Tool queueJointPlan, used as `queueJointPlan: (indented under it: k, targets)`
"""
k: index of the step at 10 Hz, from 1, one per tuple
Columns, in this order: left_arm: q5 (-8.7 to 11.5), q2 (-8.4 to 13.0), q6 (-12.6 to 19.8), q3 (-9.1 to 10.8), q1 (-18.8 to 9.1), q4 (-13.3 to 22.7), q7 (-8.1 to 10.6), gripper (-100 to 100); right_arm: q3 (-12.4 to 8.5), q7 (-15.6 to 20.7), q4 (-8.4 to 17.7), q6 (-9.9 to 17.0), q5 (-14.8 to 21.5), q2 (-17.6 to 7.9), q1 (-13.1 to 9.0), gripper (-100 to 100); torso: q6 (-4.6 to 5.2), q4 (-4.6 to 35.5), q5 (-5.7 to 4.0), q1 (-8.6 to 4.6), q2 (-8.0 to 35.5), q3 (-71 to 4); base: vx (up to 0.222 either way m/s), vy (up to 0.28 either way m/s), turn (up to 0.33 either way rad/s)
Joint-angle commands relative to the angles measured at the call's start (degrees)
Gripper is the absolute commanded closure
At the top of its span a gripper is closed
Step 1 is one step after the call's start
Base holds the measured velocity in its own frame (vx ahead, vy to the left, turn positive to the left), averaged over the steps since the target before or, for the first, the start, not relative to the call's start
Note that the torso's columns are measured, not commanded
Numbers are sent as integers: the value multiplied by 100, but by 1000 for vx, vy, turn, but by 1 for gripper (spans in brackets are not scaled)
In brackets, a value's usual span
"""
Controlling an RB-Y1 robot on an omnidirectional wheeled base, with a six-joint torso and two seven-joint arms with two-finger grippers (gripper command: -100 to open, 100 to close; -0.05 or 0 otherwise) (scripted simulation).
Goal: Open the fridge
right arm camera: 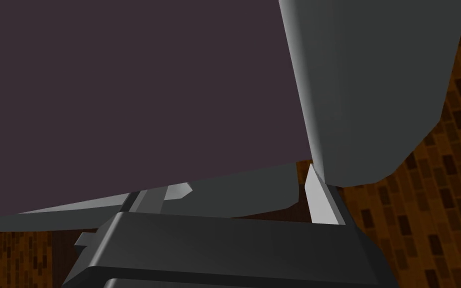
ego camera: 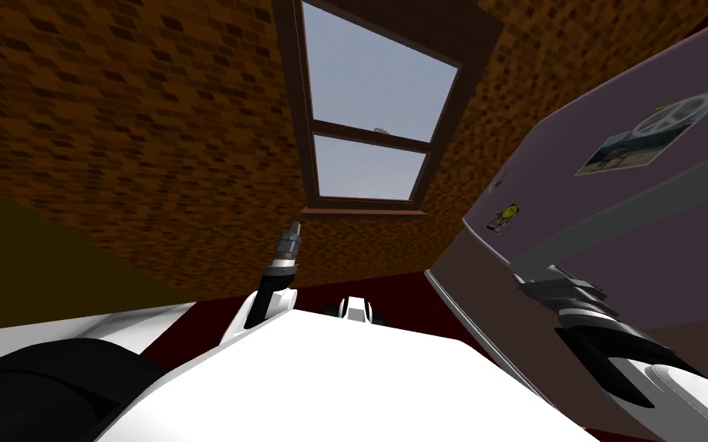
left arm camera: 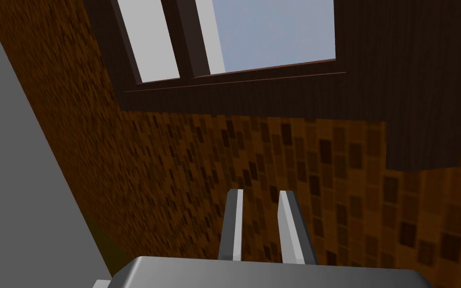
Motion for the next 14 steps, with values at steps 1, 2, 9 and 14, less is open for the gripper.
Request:
queueJointPlan:
  k: [1,2,9,14]
  targets:
    - [0,0,0,0,0,0,0,0,45,-5,201,26,-5,-26,-54,100,0,-6,-15,0,7,7,-8,-3,-12]
    - [0,0,0,0,0,0,0,0,260,-68,399,311,-237,-296,-286,100,-8,-8,-22,-6,6,9,-133,34,131]
    - [0,0,0,0,0,0,0,0,616,-131,1452,762,-470,-646,-811,100,-38,-31,-60,-137,-80,-50,-66,30,195]
    - [0,1,0,0,0,0,0,0,676,-131,2270,1010,-470,-761,-988,100,-53,-29,-82,-229,-98,-56,-45,37,219]
